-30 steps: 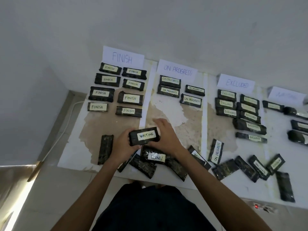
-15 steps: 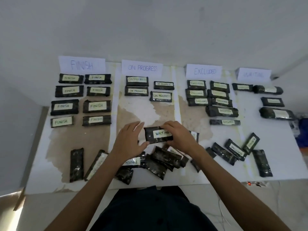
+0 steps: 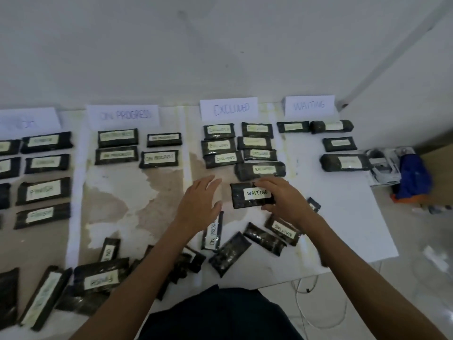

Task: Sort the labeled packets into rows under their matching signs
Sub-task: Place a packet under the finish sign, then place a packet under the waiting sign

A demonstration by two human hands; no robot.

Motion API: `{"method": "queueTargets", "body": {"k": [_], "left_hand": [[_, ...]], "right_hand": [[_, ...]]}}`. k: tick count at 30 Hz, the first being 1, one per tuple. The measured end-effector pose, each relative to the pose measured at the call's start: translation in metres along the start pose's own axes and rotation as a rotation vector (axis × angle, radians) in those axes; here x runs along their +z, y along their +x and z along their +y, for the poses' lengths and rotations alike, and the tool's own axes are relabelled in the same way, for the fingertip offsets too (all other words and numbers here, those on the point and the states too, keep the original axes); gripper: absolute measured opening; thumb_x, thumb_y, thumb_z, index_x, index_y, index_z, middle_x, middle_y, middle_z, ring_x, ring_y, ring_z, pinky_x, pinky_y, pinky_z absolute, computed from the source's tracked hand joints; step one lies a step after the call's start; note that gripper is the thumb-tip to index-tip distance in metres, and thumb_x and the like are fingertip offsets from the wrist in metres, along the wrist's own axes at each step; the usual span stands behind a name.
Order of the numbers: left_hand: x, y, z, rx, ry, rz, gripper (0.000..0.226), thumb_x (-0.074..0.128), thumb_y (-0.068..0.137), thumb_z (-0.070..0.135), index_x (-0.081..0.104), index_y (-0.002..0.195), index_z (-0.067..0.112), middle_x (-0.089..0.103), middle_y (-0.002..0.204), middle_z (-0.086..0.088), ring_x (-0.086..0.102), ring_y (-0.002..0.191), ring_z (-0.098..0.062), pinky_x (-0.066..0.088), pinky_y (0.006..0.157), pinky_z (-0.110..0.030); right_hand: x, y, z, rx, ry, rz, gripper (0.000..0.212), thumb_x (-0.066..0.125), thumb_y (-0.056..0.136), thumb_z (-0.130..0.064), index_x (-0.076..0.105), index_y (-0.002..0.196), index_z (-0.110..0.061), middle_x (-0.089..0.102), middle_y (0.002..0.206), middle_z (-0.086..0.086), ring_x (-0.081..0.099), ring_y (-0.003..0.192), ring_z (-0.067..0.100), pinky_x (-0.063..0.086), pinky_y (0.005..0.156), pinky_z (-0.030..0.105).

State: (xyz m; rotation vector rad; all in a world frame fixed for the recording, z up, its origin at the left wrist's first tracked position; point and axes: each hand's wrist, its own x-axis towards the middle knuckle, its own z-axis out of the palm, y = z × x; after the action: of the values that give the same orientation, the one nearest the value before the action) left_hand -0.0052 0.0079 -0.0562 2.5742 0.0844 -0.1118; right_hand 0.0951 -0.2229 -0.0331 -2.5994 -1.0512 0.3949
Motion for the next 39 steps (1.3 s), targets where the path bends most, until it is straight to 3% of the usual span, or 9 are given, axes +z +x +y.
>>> {"method": "queueTargets", "body": {"k": [5,11,15,19,22,29,36,39], "left_hand": [[0.032,0.054,0.043,0.009,-0.023,-0.020,0.054,0.055,0.086,0.024,0.040,0.137,0.012,0.041,0.142,-0.010,0.036,0.131,-0.027,0.033,0.108,-0.042],[0.061,0.122,0.080,0.007,-0.043,-0.028,0.052,0.054,0.086,0.022,0.041,0.136,0.015,0.041,0.142,-0.008,0.037,0.130,-0.027,0.036,0.105,-0.044],[0.078,0.160,0.096,0.011,-0.054,-0.054,0.053,0.054,0.087,0.019,0.039,0.137,0.013,0.040,0.143,-0.009,0.034,0.131,-0.027,0.033,0.108,-0.042],[0.094,0.190,0.104,0.014,-0.057,-0.056,0.052,0.055,0.086,0.017,0.041,0.136,0.012,0.040,0.143,-0.010,0.033,0.132,-0.027,0.032,0.108,-0.042],[0.105,0.208,0.109,0.020,-0.044,-0.076,0.053,0.054,0.086,0.015,0.039,0.137,0.011,0.039,0.143,-0.012,0.031,0.133,-0.028,0.032,0.109,-0.043],[0.121,0.231,0.118,0.034,-0.025,-0.109,0.055,0.052,0.085,0.014,0.039,0.137,0.011,0.040,0.142,-0.013,0.032,0.132,-0.029,0.029,0.109,-0.039],[0.121,0.216,0.117,0.055,-0.056,-0.088,0.051,0.054,0.085,0.013,0.043,0.134,0.009,0.045,0.138,-0.015,0.037,0.128,-0.031,0.035,0.106,-0.043],[0.115,0.199,0.116,0.071,-0.084,-0.058,0.045,0.055,0.086,0.014,0.048,0.130,0.008,0.051,0.130,-0.014,0.043,0.121,-0.030,0.038,0.103,-0.042]], "right_hand": [[-0.024,0.001,0.079,0.046,-0.011,0.002,0.068,0.085,0.058,-0.005,0.058,0.121,-0.007,0.058,0.125,0.012,0.056,0.110,0.034,0.051,0.088,0.044],[-0.045,0.033,0.160,0.125,0.018,-0.013,0.064,0.081,0.062,0.000,0.057,0.121,-0.005,0.056,0.123,0.014,0.053,0.110,0.035,0.048,0.091,0.044],[-0.051,0.061,0.199,0.174,0.045,-0.036,0.062,0.079,0.064,-0.001,0.056,0.122,-0.007,0.056,0.123,0.012,0.052,0.110,0.031,0.047,0.092,0.043],[-0.052,0.085,0.227,0.237,0.083,-0.048,0.059,0.077,0.068,-0.001,0.056,0.123,-0.009,0.055,0.125,0.010,0.049,0.115,0.027,0.041,0.095,0.034],[-0.052,0.097,0.246,0.268,0.074,-0.052,0.059,0.076,0.069,0.000,0.056,0.123,-0.010,0.054,0.126,0.010,0.048,0.116,0.027,0.041,0.096,0.036],[-0.044,0.107,0.267,0.253,0.040,-0.066,0.057,0.073,0.069,0.003,0.056,0.122,-0.008,0.054,0.126,0.011,0.050,0.114,0.028,0.044,0.094,0.039],[-0.045,0.093,0.254,0.212,-0.027,-0.037,0.061,0.070,0.072,0.001,0.052,0.129,-0.008,0.047,0.135,0.016,0.046,0.120,0.033,0.044,0.098,0.045],[-0.048,0.071,0.223,0.238,0.055,0.017,0.058,0.069,0.073,0.002,0.053,0.127,-0.011,0.050,0.132,0.013,0.047,0.119,0.030,0.041,0.100,0.039]]}}
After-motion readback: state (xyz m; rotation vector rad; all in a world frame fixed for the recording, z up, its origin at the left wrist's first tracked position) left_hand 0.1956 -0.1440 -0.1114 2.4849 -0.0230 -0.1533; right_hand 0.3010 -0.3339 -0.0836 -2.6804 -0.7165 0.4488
